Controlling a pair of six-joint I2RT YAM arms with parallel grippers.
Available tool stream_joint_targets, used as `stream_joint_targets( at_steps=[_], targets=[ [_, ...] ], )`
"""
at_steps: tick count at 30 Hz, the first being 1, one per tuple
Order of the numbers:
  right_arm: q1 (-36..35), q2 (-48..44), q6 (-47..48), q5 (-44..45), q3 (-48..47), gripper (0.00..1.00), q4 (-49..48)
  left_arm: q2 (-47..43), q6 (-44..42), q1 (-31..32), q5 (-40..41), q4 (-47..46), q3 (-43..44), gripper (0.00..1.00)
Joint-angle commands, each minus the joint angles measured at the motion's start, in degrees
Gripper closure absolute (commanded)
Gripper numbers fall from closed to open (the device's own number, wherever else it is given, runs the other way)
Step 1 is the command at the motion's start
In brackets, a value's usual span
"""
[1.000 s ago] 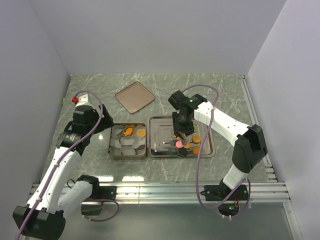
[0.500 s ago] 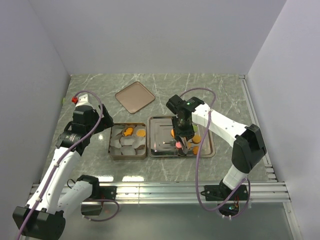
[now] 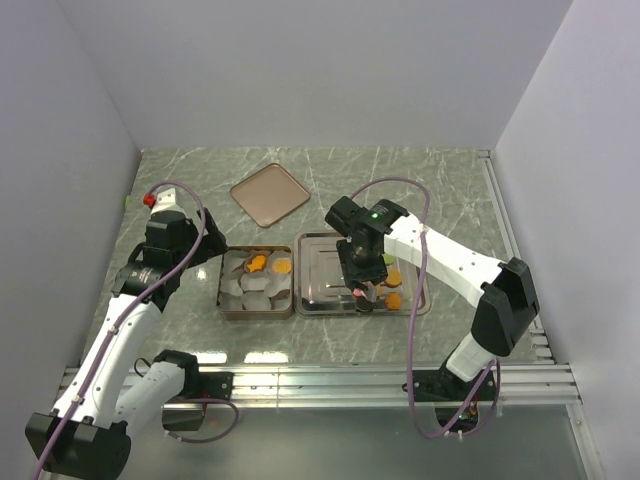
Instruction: Pack the cookies
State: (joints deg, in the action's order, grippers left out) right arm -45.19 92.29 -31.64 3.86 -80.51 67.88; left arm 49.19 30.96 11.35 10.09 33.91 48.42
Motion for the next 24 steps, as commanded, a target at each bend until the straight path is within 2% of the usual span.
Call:
stream_joint_targets(
  at_steps=[1,10,24],
  targets=[
    [-0.6,-1.7,0.2,1.6,-1.8,0.46,1.3,-1.3,0.4,0.2,0.6,-1.0,0.4,0.03],
    [-0.6,0.8,0.3,3.0,-0.7,0.46,0.1,-1.9,0.5,0.3,0.7,-1.0,0.3,0.03],
    [-0.6,5.7,0.0,3.1,-5.4,0.47,-0.2,-1.6,0.4,0.5,0.7,-1.0,0.2,0.03]
  ],
)
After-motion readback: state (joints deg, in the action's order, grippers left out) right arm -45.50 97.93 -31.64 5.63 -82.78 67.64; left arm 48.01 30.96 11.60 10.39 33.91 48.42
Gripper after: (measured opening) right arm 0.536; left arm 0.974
